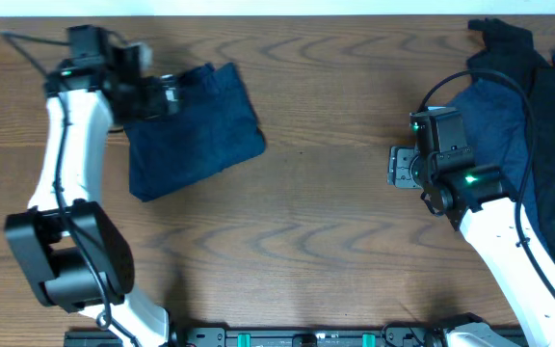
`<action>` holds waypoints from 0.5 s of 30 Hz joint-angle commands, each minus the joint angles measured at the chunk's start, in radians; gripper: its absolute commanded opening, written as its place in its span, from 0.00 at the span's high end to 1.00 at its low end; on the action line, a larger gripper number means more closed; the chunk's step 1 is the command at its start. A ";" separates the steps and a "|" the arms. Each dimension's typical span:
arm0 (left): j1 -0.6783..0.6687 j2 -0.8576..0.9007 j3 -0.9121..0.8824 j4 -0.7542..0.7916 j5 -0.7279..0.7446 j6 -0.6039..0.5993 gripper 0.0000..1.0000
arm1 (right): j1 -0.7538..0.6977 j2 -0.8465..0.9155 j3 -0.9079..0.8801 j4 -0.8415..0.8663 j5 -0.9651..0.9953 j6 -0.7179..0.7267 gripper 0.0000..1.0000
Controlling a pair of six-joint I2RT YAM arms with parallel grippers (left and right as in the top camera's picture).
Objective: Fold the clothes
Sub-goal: 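Carry the folded shorts with the left gripper to the upper-left table corner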
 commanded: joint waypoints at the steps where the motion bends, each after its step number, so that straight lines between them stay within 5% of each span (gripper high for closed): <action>1: -0.092 0.024 0.012 0.016 0.129 -0.001 0.02 | -0.005 0.002 0.003 -0.001 0.003 0.009 0.29; 9: -0.278 0.158 0.012 0.042 0.003 -0.001 0.02 | -0.005 0.002 0.003 -0.006 0.003 0.009 0.29; 15: -0.283 0.259 0.012 0.018 -0.068 -0.001 0.02 | -0.005 0.002 0.003 -0.035 0.003 0.009 0.29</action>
